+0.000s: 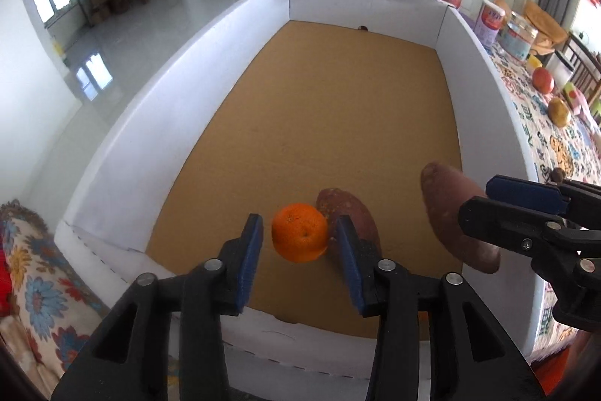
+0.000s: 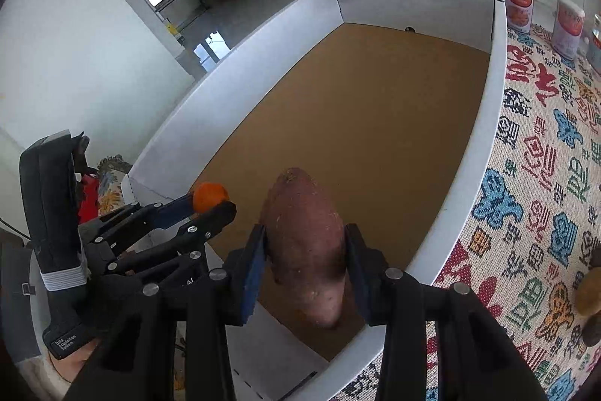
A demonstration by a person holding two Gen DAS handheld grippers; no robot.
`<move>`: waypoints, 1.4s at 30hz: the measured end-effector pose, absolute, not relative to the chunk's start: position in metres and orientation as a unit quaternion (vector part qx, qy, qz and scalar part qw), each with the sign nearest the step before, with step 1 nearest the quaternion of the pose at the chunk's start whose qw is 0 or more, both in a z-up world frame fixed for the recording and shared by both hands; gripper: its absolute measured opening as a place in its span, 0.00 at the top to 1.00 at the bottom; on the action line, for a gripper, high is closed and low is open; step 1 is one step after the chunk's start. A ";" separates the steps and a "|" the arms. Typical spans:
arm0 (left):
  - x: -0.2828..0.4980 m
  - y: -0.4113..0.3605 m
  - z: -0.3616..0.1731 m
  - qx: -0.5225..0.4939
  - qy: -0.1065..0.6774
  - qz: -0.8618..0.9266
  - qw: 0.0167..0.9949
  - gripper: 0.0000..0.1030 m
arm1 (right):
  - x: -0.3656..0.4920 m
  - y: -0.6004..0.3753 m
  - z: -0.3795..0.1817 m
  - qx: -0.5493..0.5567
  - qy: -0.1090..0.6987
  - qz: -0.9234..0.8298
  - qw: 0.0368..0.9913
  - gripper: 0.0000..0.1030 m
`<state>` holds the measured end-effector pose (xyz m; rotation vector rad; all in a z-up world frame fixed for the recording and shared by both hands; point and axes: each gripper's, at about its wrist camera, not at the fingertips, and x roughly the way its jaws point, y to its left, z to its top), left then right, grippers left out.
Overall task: Organize fruits
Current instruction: 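Drop the mandarin into the box with the left tool while the right tool carries the sweet potato there, then bring both open tools back over the remaining fruits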
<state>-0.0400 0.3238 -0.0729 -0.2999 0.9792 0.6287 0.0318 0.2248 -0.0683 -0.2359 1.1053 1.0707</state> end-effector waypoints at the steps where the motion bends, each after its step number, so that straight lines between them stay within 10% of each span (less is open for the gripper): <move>1: -0.041 0.321 -0.069 -0.137 0.451 0.299 0.830 0.24 | 0.033 0.222 -0.067 -0.098 0.495 0.487 0.713 0.55; 11: -0.008 0.218 -0.028 -0.090 0.382 0.179 0.902 0.16 | 0.063 0.077 -0.020 -0.028 0.369 0.418 0.830 0.32; 24: 0.090 0.076 -0.119 -0.040 0.454 0.024 0.890 0.11 | 0.107 -0.158 -0.138 0.043 0.441 0.122 0.888 0.31; 42: 0.108 0.083 -0.147 -0.032 0.441 0.065 0.894 0.00 | 0.107 -0.148 -0.140 0.032 0.431 0.136 0.892 0.37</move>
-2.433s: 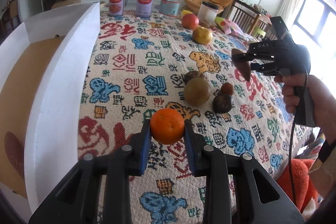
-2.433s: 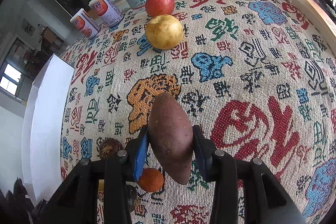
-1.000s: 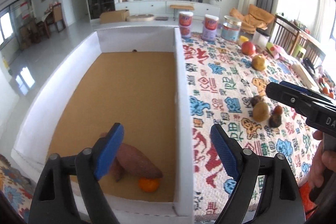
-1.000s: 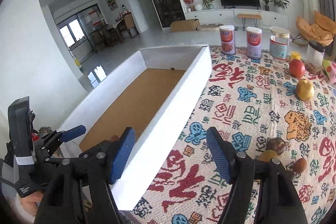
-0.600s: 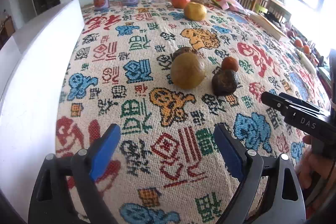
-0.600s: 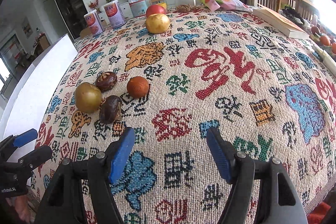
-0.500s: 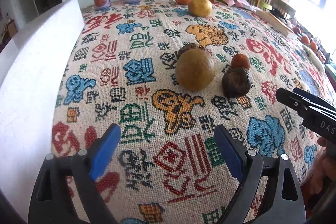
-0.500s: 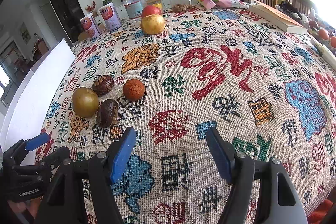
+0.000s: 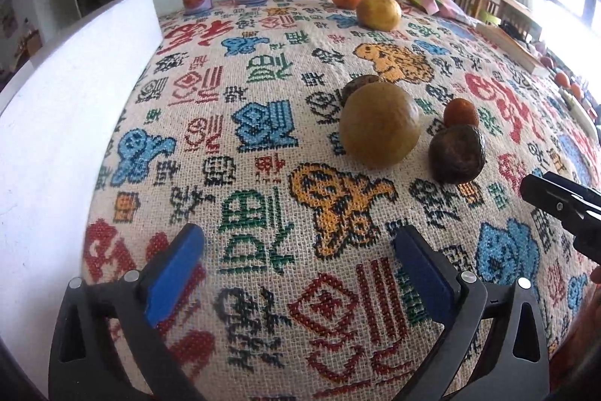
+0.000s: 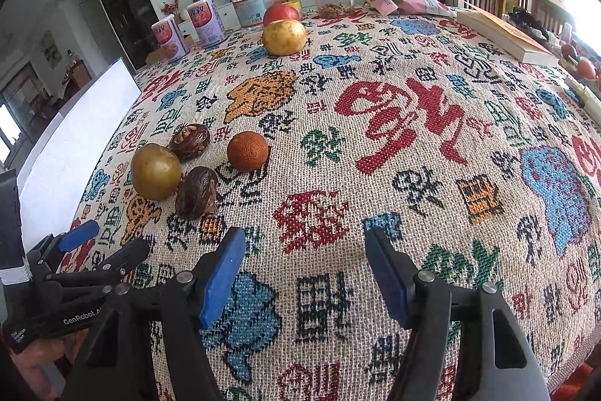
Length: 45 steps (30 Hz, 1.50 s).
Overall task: Organize fruits
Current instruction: 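Bring both open tools back over the remaining fruits, then grasp the round brown pear with the left tool while the right tool grasps a mandarin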
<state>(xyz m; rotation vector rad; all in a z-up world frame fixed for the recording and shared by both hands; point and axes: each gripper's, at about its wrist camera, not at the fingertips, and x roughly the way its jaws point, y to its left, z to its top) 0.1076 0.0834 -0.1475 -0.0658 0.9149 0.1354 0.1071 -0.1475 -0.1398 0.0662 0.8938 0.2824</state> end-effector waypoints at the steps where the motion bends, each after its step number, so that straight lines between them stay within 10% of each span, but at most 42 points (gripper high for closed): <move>1: 0.107 0.083 -0.148 -0.031 0.441 0.066 0.895 0.00 | 0.107 -0.147 -0.140 0.031 0.430 0.138 0.892 0.41; 8: 0.107 0.083 -0.147 -0.032 0.441 0.065 0.895 0.00 | 0.109 -0.142 -0.143 0.030 0.437 0.151 0.886 0.57; 45: 0.118 0.081 -0.147 -0.019 0.440 0.012 0.898 0.02 | 0.171 -0.147 -0.125 0.033 0.451 0.224 0.863 0.57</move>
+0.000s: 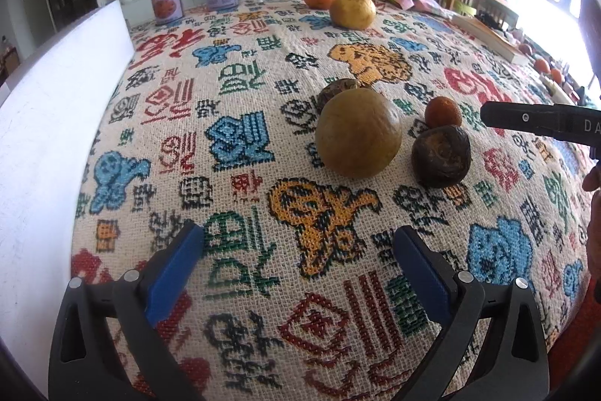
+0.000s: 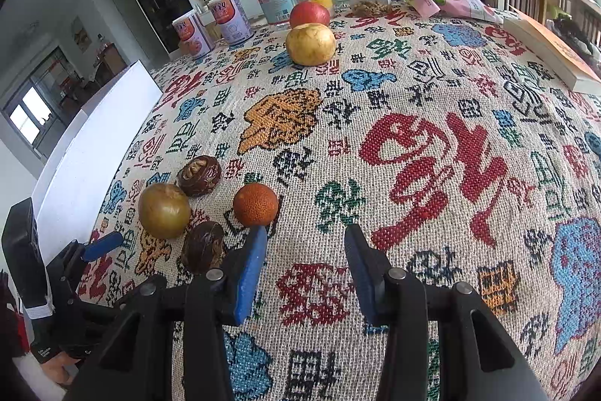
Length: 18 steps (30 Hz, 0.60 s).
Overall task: Organize fruits
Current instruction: 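Grasp the round brown pear with the left tool while the right tool grasps a mandarin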
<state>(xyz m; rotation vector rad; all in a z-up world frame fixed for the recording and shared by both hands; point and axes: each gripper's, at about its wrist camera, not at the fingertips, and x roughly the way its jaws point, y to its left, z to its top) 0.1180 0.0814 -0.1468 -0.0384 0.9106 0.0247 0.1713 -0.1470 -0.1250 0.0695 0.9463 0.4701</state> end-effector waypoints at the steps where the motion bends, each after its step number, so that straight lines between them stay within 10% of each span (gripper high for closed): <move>1: 0.118 0.083 -0.146 -0.023 0.439 0.009 0.898 0.03 | 0.174 -0.144 -0.125 0.036 0.452 0.234 0.860 0.57; 18: 0.158 0.073 -0.121 -0.035 0.412 -0.100 0.905 0.52 | 0.140 -0.169 -0.139 0.146 0.410 0.215 0.874 0.57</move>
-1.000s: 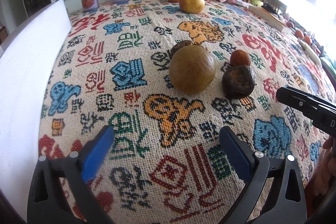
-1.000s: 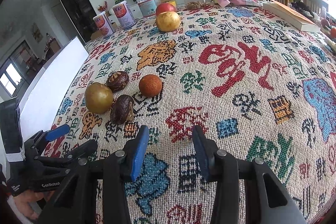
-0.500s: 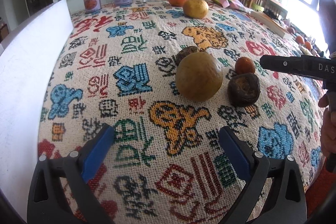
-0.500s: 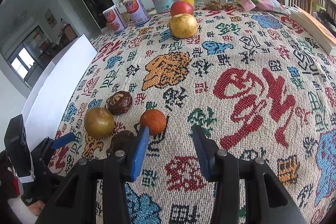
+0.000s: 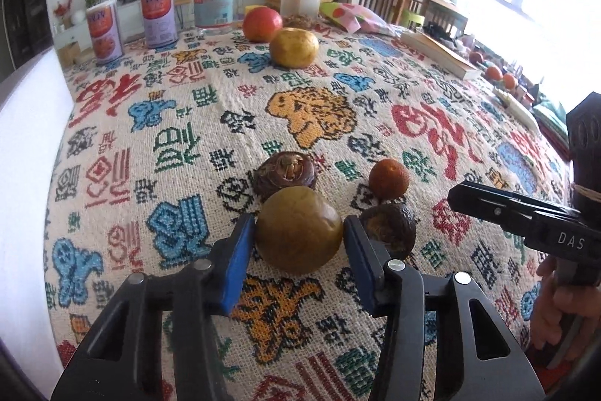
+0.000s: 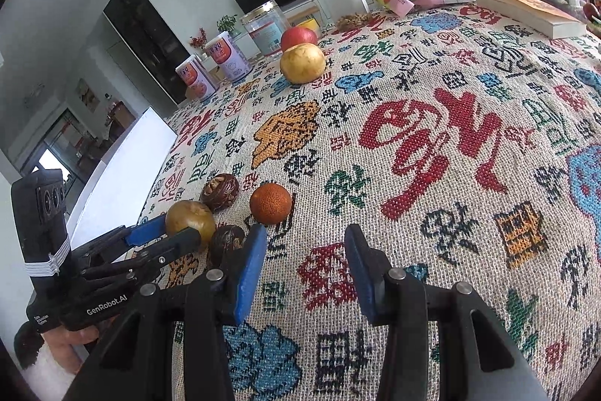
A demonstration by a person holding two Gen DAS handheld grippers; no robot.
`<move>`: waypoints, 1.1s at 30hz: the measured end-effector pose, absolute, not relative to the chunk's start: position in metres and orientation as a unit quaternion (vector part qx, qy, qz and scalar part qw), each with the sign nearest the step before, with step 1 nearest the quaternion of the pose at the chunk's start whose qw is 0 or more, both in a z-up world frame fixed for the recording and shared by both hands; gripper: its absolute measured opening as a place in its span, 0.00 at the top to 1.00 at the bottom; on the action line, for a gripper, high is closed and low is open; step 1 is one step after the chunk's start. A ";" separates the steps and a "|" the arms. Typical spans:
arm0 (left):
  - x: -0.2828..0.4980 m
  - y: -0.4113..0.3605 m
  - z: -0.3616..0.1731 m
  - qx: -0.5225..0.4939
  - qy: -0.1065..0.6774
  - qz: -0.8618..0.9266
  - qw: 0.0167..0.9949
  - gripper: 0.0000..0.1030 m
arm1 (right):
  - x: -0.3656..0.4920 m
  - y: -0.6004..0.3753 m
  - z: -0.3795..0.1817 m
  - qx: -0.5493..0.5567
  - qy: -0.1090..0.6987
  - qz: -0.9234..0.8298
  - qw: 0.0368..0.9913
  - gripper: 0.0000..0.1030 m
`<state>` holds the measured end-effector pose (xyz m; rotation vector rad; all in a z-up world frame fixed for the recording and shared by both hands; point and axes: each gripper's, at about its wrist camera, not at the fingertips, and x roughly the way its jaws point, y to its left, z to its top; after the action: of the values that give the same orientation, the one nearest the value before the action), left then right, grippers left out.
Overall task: Organize fruits
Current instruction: 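Grasp the round brown pear with the left tool while the right tool grasps a mandarin, then drop the brown pear and mandarin into the white box with both tools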
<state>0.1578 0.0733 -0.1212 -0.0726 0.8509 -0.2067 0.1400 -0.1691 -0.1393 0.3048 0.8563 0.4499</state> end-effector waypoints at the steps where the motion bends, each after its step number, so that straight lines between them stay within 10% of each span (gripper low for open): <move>1: 0.157 0.078 -0.121 -0.049 0.415 -0.103 0.902 0.52 | 0.140 -0.167 -0.139 0.142 0.410 0.217 0.874 0.57; 24: 0.118 0.107 -0.119 -0.039 0.429 -0.032 0.902 0.53 | 0.169 -0.106 -0.123 0.029 0.458 0.246 0.854 0.71; 33: 0.023 0.142 -0.018 -0.189 0.384 -0.073 0.901 0.53 | 0.127 -0.112 -0.090 0.046 0.455 0.272 0.847 0.71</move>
<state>0.0230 0.1422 -0.0181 -0.3917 0.7936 -0.1518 0.1273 -0.1124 -0.0898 0.0960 0.9591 0.5726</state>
